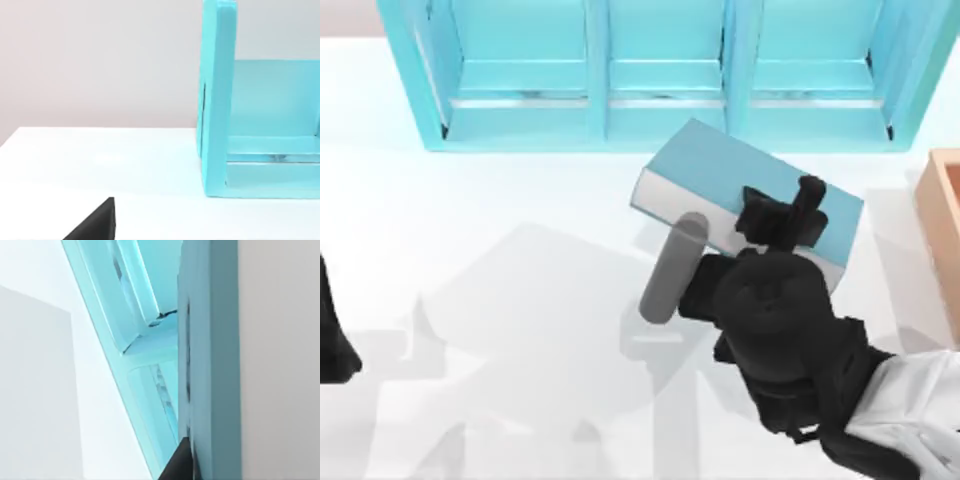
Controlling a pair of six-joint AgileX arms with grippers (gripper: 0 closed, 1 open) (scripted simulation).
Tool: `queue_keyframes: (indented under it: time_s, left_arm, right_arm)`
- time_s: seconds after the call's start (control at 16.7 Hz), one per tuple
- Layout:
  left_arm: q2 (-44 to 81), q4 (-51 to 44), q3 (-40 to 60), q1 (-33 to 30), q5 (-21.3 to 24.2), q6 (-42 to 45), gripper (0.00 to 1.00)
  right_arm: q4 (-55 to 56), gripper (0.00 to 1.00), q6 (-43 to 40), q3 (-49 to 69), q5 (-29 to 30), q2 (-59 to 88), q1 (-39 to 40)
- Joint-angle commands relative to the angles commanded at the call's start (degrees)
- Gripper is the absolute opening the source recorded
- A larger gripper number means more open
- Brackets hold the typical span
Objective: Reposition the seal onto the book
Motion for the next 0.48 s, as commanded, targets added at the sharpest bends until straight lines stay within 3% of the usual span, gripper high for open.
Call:
queue_keyframes:
  time_s: [0.24,0.48]
  left_arm:
    - [0.00,0.00,0.00,0.00,0.00,0.00,1.00]
    - [0.00,0.00,0.00,0.00,0.00,0.00,1.00]
  right_arm:
    - [3.00,0.00,-11.66,-3.07,1.92,2.23,4.31]
    - [3.66,0.00,-14.03,-3.82,2.28,2.56,5.21]
